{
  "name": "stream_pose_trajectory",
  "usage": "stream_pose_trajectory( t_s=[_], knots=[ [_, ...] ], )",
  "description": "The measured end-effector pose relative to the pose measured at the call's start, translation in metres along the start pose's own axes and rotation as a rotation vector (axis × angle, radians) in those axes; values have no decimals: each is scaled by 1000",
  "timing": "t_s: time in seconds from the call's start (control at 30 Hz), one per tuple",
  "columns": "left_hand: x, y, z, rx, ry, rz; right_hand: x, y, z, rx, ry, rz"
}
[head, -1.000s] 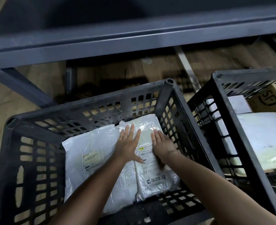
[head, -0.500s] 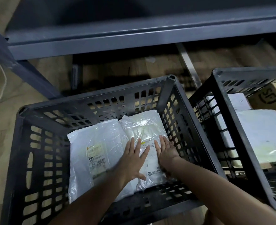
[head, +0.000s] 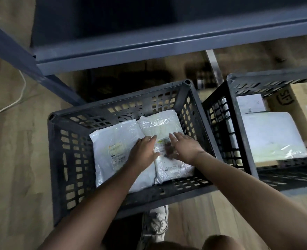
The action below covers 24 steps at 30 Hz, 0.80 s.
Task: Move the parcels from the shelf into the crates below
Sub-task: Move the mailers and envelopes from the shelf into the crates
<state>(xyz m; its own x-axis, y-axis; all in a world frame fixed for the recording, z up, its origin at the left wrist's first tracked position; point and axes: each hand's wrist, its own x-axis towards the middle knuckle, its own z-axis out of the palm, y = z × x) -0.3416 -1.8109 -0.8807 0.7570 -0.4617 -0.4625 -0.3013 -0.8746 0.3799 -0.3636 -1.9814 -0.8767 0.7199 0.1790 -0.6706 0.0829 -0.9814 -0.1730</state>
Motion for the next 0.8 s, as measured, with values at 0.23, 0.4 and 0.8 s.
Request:
stream_pose_trajectory(
  t_s=[0.23, 0.4, 0.8],
  knots=[
    [-88, 36, -117, 25, 27, -84, -98, -37, -84, 35, 98, -36],
    [-162, 82, -229, 23, 60, -153, -195, -67, -180, 37, 167, -48],
    [-331, 213, -489, 33, 277, -62, -447, -102, -431, 43, 444, -77]
  ],
)
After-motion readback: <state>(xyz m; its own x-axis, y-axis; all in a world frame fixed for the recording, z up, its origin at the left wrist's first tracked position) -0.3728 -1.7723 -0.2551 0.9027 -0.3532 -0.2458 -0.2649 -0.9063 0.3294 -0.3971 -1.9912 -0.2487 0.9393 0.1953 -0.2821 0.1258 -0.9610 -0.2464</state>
